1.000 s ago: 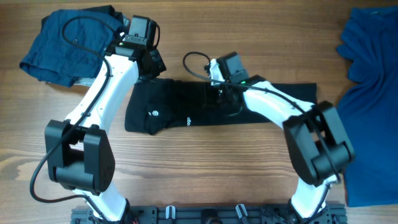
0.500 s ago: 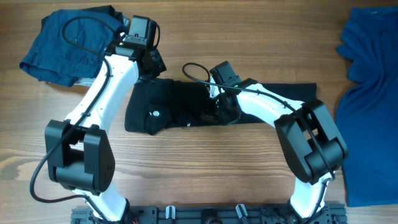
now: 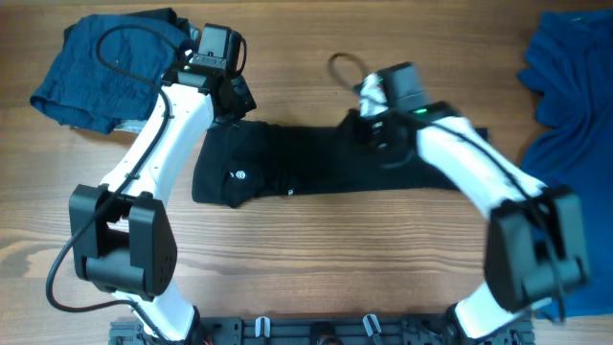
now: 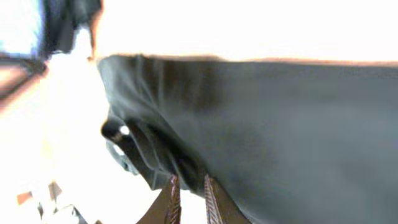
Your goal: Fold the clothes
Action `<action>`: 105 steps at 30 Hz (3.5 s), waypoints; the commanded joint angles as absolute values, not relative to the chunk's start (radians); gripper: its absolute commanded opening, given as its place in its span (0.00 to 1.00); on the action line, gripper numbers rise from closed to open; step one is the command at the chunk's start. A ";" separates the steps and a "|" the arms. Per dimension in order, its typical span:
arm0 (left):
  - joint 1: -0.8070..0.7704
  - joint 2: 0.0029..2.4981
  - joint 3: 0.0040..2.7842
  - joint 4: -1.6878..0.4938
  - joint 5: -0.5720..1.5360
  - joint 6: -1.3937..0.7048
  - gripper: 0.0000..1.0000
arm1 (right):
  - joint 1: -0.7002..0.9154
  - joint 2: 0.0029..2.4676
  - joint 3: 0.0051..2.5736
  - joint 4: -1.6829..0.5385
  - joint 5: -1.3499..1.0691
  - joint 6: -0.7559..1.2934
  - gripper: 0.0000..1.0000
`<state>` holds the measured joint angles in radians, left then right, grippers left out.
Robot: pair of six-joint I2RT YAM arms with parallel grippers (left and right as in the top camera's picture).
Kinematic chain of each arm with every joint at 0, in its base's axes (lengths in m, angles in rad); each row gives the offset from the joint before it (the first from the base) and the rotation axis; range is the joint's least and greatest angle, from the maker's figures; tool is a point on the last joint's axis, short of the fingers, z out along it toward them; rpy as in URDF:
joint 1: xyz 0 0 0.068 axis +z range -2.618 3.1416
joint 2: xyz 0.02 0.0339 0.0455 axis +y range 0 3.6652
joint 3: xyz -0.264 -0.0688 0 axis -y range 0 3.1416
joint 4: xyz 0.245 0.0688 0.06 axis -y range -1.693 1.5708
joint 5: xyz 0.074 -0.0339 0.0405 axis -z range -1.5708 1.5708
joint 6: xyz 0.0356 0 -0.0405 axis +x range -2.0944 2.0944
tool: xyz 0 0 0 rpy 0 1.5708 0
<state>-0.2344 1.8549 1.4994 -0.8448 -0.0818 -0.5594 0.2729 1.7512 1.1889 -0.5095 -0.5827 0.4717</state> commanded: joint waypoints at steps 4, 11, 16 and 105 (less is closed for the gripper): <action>-0.232 1.855 1.507 -0.849 -0.083 -0.555 0.04 | -0.008 1.562 1.211 -0.785 -0.363 0.195 0.24; -0.234 1.855 1.507 -0.868 -0.084 -0.554 0.08 | -0.245 1.561 1.204 -0.891 -0.121 0.118 0.38; -0.233 1.855 1.507 -0.885 -0.089 -0.554 0.11 | -0.327 1.597 1.202 -0.855 -0.119 0.035 0.46; -0.055 1.855 1.507 -0.917 -0.042 -0.479 0.45 | 0.059 1.984 1.629 -1.110 -0.315 0.361 0.04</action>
